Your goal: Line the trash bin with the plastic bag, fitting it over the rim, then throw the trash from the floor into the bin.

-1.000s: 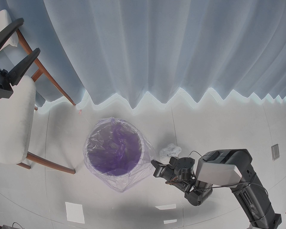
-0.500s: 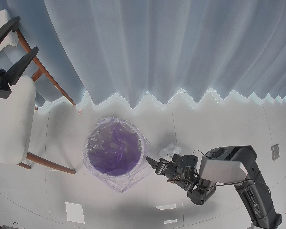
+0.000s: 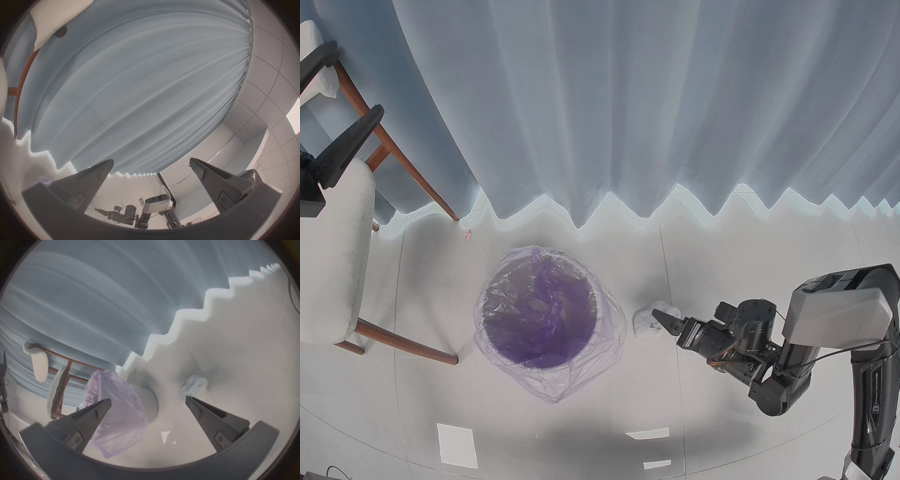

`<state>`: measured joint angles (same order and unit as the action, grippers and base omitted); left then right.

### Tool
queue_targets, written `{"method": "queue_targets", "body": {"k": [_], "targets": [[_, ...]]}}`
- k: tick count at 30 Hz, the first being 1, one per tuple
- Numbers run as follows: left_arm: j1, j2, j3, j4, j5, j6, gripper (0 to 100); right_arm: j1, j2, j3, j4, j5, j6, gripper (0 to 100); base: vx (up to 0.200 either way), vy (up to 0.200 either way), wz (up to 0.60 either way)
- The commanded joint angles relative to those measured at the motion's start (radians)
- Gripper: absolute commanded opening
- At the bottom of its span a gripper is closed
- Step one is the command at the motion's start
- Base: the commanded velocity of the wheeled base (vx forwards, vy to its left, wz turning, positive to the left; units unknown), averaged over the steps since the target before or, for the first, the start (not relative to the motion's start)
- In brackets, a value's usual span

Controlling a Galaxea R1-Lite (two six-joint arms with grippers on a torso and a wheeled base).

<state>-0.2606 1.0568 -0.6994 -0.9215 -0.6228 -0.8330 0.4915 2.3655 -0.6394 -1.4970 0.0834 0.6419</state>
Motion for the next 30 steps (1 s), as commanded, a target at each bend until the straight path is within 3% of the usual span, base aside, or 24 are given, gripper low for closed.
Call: {"method": "queue_targets", "body": {"k": [1, 4, 6, 8, 18, 30], "targets": [[-0.011, 0.002, 0.008, -0.005, 0.002, 0.000, 100, -0.091, -0.032, 0.018, 0.015, 0.010, -0.073, 100, 0.000, 0.000, 0.00], [-0.011, 0.003, 0.008, -0.005, 0.000, 0.000, 100, -0.125, 0.026, -0.026, 0.044, 0.007, -0.168, 100, 0.000, 0.000, 0.00], [-0.011, 0.008, 0.009, -0.005, 0.000, 0.000, 100, -0.146, 0.084, -0.080, 0.064, 0.006, -0.289, 100, 0.000, 0.000, 0.00], [-0.011, 0.009, 0.009, -0.005, 0.000, 0.000, 100, -0.146, 0.113, -0.137, 0.089, 0.006, -0.320, 100, 0.000, 0.000, 0.00], [0.034, 0.011, 0.009, -0.008, 0.002, 0.002, 100, -0.139, 0.204, -0.525, 0.546, 0.006, -0.335, 100, 0.000, 0.000, 0.00], [0.063, 0.006, 0.008, -0.007, -0.003, 0.002, 100, -0.106, 0.282, -0.683, 0.684, 0.006, -0.393, 100, 0.000, 0.000, 0.00]]}}
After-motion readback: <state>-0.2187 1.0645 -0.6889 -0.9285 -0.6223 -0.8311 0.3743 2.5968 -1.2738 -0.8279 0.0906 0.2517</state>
